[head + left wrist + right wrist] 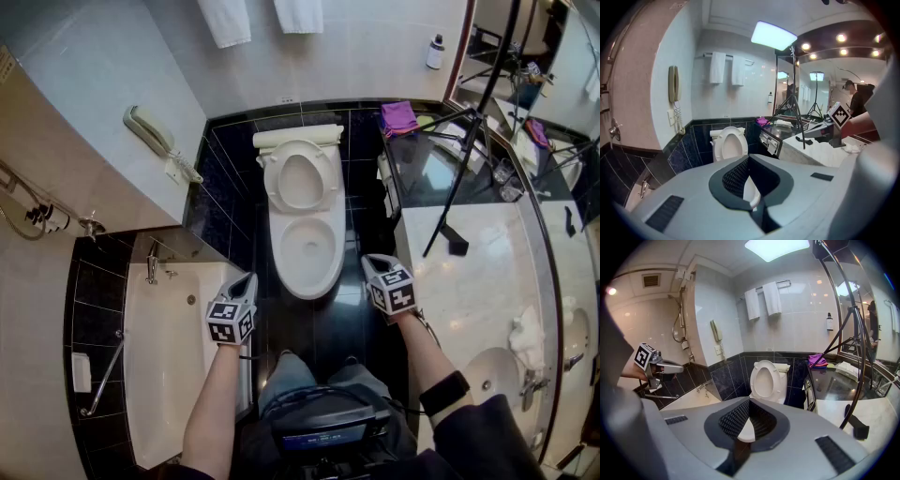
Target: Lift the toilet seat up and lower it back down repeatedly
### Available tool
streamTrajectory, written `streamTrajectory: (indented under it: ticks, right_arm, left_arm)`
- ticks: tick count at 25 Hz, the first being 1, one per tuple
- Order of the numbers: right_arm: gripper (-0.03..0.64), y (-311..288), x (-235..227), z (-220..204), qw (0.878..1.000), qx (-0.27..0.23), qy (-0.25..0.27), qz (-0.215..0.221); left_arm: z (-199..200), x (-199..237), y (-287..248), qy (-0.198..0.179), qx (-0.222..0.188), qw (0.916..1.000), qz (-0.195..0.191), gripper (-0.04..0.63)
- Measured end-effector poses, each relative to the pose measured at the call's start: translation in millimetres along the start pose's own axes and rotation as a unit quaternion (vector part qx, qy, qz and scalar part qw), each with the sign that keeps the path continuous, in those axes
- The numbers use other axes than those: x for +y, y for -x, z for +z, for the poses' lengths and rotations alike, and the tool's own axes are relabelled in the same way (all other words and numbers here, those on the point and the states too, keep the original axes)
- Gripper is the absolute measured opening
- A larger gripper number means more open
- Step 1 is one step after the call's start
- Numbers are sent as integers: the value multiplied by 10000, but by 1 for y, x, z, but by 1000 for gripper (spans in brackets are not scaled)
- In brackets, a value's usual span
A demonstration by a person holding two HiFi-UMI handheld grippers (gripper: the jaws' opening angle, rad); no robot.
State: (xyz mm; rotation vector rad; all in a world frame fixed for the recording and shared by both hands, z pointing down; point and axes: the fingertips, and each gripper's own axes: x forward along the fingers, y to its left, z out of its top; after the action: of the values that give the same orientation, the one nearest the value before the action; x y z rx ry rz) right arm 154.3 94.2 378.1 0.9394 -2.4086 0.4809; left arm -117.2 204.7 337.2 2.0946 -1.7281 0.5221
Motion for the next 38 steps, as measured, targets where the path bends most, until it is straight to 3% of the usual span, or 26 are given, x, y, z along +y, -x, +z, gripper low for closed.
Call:
streamTrajectory:
  ticks: [9,19,23,27,32,38]
  right_arm:
    - [26,-31,-20,9,9996,45,267,27]
    - [24,-142,-49,80,9865,282,1553,-432]
    - [25,-199,-58,117,9756,420,2108,-449]
    - [97,-265,-69,142,9660,473,2516,-364]
    - [189,-343,-88,174,9441,513,3232,-405]
    - [210,-427,-121,204,9210,533,3809,-611]
  left_arm:
    - [-5,-7,-56,-115,126,9995,-266,-8]
    - [13,29,-165,-124,133,9976,-663,-8]
    - [15,53,-209,-79,149,9973,-721,-8]
    - [15,74,-254,-144,194,9969,-753,-8]
    - [17,96,-308,-150,205,9965,-791,-8]
    - [21,109,-361,-170,247,9956,-891,-8]
